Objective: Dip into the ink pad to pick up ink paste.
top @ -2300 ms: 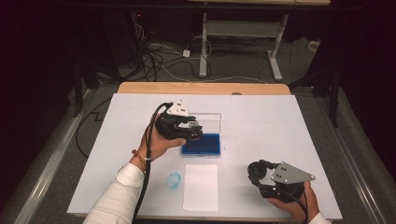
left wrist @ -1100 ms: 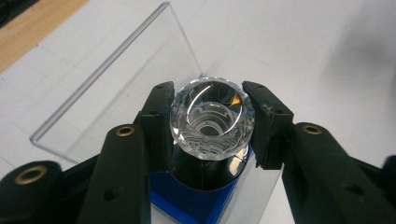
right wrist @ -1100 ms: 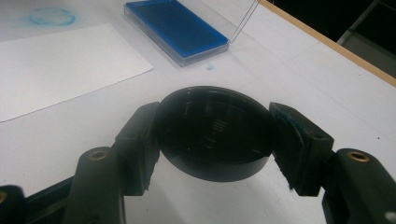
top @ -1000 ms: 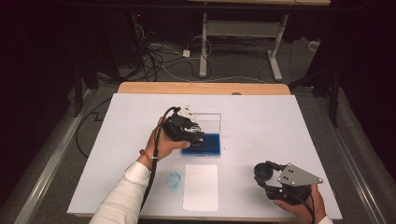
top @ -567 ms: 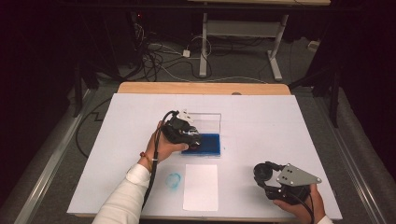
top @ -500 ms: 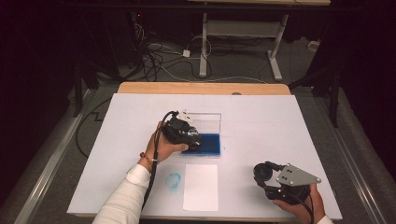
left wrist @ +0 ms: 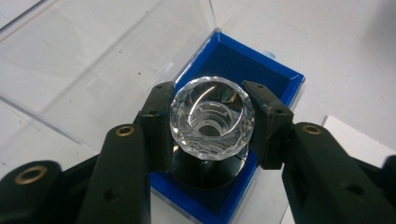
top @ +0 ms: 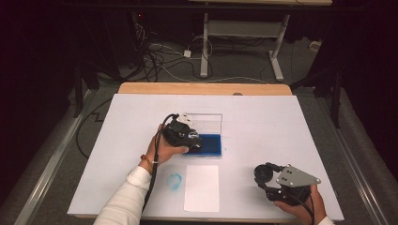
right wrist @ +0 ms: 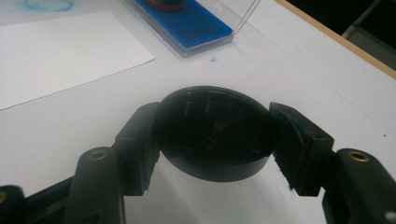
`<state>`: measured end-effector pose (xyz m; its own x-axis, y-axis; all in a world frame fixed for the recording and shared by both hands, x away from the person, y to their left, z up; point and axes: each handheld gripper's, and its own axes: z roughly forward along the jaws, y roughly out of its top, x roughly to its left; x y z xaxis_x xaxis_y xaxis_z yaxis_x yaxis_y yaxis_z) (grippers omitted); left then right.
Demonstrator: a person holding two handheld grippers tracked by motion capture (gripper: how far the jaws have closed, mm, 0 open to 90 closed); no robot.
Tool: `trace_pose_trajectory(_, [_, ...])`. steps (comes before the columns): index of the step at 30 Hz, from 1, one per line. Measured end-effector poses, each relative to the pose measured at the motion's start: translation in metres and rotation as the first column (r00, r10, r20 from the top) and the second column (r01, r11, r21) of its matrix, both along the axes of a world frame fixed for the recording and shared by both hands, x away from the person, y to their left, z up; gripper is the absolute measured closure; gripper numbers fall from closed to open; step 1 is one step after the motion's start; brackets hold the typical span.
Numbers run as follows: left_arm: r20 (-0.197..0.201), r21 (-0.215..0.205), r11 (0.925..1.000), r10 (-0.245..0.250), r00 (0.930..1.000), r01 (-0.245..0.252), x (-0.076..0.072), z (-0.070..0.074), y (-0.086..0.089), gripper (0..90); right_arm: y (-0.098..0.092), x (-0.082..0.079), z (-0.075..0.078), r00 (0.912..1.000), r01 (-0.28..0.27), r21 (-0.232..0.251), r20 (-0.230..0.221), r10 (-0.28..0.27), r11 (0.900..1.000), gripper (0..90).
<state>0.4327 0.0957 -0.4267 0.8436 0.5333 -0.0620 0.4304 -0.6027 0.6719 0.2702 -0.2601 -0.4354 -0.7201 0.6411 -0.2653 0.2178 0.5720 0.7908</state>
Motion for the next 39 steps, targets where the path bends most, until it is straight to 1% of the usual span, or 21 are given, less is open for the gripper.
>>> trace_pose_trajectory(7, [0.011,-0.020,0.9998,0.007,0.9999,-0.007,-0.0008,-0.0035,0.0008,55.0,0.0007,-0.0005,-0.0001,1.0000,-0.001,-0.003,-0.001,0.001,1.000,37.7])
trace_pose_trajectory(11, [0.029,0.001,0.9999,0.014,0.9995,-0.014,-0.0030,-0.0028,-0.0035,54.9,0.0006,-0.0004,-0.0002,1.0000,0.000,-0.001,-0.003,0.000,1.000,37.7])
trace_pose_trajectory(13, [0.033,0.008,0.9998,0.015,0.9993,-0.016,-0.0038,-0.0027,-0.0044,54.9,0.0011,-0.0002,-0.0001,0.9999,-0.005,0.009,-0.013,0.006,1.000,37.7])
trace_pose_trajectory(17, [0.030,-0.014,0.9998,0.017,0.9994,-0.016,-0.0037,-0.0046,-0.0012,54.9,0.0030,-0.0009,0.0009,0.9998,-0.013,0.013,-0.012,0.013,1.000,37.8])
trace_pose_trajectory(23, [0.022,-0.044,0.9990,0.013,0.9997,-0.012,-0.0015,-0.0069,0.0024,54.9,0.0031,-0.0008,0.0000,0.9999,-0.008,0.003,-0.012,0.008,1.000,37.7])
trace_pose_trajectory(25, [0.024,-0.039,0.9992,0.010,0.9997,-0.009,-0.0019,-0.0067,0.0026,54.9,0.0032,-0.0013,0.0003,0.9999,-0.008,0.002,-0.009,0.008,1.000,37.7])
trace_pose_trajectory(28, [0.038,-0.013,0.9998,0.013,0.9992,-0.012,-0.0047,-0.0055,-0.0008,54.9,0.0028,-0.0018,0.0004,0.9999,-0.007,0.001,-0.008,0.007,1.000,37.7])
trace_pose_trajectory(31, [0.038,-0.015,0.9998,0.010,0.9992,-0.010,-0.0045,-0.0057,0.0002,54.9,0.0027,-0.0011,-0.0002,0.9999,-0.004,0.000,-0.012,0.004,1.000,37.7])
trace_pose_trajectory(34, [0.029,-0.024,0.9997,0.008,0.9995,-0.008,-0.0027,-0.0060,0.0016,54.9,0.0030,-0.0017,0.0003,0.9999,-0.007,-0.001,-0.008,0.007,1.000,37.7])
trace_pose_trajectory(36, [0.033,-0.024,0.9997,0.011,0.9994,-0.010,-0.0033,-0.0062,0.0007,54.9,0.0028,-0.0016,0.0004,1.0000,-0.005,0.001,-0.008,0.005,1.000,37.7])
trace_pose_trajectory(39, [0.040,-0.008,0.9999,0.012,0.9991,-0.011,-0.0050,-0.0053,-0.0009,54.9,0.0028,-0.0016,0.0001,0.9999,-0.006,0.000,-0.009,0.006,1.000,37.7])
